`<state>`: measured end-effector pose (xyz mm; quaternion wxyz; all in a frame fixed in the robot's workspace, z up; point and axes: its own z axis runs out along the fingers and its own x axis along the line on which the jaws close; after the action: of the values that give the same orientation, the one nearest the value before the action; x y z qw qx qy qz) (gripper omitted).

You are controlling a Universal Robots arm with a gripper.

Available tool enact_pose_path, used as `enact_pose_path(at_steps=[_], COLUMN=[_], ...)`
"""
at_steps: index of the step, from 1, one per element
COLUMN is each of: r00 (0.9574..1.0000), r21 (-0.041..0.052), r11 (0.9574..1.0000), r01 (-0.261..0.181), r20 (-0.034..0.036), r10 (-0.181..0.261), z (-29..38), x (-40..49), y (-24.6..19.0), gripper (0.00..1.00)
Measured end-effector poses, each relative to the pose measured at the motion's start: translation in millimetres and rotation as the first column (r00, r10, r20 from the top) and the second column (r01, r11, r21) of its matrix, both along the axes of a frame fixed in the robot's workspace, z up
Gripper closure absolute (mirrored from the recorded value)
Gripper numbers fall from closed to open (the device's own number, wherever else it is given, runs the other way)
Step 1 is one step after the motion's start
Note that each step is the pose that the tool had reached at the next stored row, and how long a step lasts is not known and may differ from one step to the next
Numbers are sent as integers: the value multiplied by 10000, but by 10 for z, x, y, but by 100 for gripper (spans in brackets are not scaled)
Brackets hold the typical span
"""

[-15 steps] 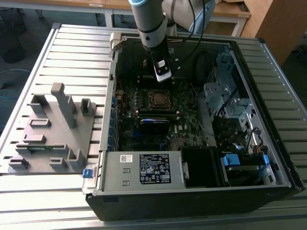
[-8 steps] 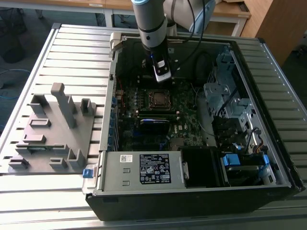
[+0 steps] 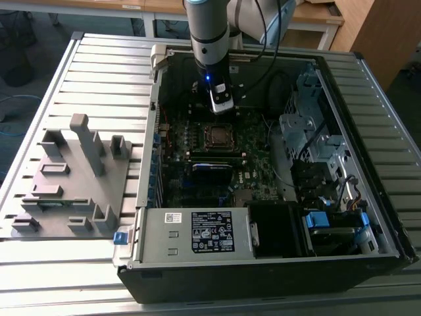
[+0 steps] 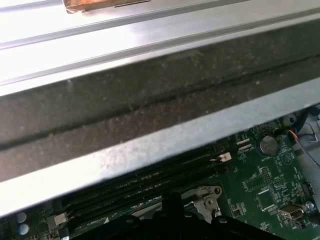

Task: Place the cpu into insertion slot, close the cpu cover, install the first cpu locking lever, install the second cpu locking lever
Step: 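Install the first cpu locking lever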

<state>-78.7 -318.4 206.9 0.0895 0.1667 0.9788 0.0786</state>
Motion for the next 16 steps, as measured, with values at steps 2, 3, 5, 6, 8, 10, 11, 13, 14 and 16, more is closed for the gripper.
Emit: enact_pose_path(at_steps=[2, 3, 5, 6, 8, 10, 11, 13, 14, 16], r00=[10000, 10000, 10000, 10000, 10000, 10000, 10000, 10000, 10000, 10000], r21=[-2, -3, -2, -2, -2, -3, -3, -1, 0, -1], r11=[10000, 10000, 10000, 10000, 10000, 10000, 10000, 10000, 10000, 10000], r01=[0, 0, 0, 0, 0, 0, 0, -1, 0, 0], r20=[-6, -9, -8, -8, -8, -8, -9, -7, -7, -9], r10=[0, 0, 0, 0, 0, 0, 0, 1, 0, 0], z=[2, 10, 41, 70, 120, 169, 190, 204, 204, 204], x=[0, 0, 0, 0, 0, 0, 0, 1, 1, 2], y=[0, 0, 0, 0, 0, 0, 0, 0, 0, 0], gripper=[90, 90, 90, 90, 90, 90, 90, 90, 90, 90])
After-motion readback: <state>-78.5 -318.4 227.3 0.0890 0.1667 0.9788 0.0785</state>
